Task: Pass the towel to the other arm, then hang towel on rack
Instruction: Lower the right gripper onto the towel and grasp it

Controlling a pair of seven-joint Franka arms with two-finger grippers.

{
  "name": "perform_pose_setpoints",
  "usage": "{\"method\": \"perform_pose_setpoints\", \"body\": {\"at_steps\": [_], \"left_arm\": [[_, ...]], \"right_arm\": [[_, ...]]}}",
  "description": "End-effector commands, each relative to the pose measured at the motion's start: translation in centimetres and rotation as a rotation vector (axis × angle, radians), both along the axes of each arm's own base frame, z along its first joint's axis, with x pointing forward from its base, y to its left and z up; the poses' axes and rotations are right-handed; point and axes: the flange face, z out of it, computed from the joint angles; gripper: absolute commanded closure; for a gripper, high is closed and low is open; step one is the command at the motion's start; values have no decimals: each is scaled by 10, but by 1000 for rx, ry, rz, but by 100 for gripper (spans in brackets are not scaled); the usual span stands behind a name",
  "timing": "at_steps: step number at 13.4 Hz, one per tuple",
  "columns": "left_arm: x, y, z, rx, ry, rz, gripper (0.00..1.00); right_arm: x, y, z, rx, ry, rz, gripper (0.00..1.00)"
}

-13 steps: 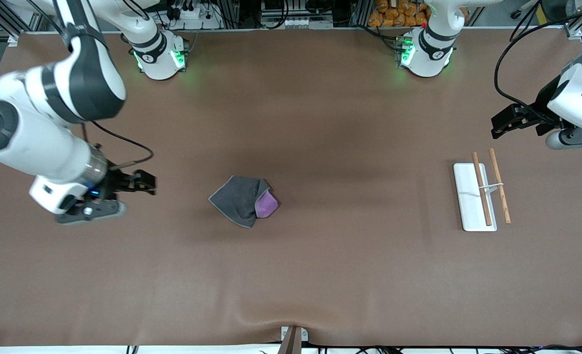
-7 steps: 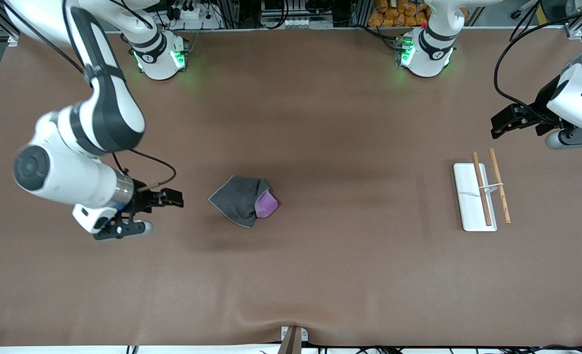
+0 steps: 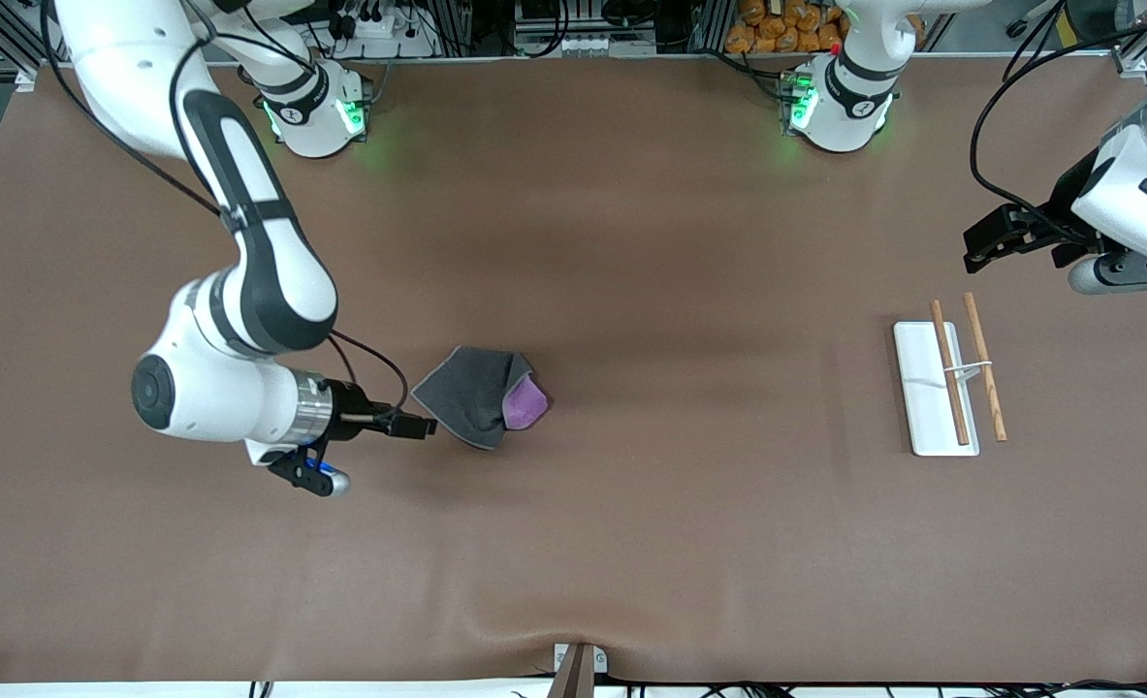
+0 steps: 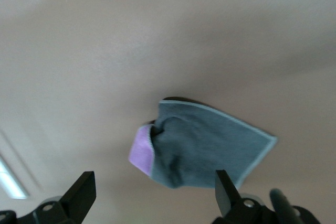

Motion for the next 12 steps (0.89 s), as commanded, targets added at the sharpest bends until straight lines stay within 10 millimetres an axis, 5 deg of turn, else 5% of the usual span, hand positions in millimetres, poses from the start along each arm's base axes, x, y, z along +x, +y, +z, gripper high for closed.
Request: {"method": "perform_pose_setpoints", "body": {"at_steps": [1, 3, 10, 12], "left_arm": [[-3, 2, 1, 0, 13, -18, 0], [-1, -1, -2, -1, 17, -21, 0], [0, 1, -5, 0, 26, -18, 0], [0, 1, -6, 2, 26, -20, 0]], "right_arm": [[0, 34, -20, 18, 11, -76, 0], [-8, 65, -40, -5, 15, -115, 0], [-49, 102, -98, -106, 31, -19, 1], [-59, 118, -110, -118, 18, -24, 17]]}}
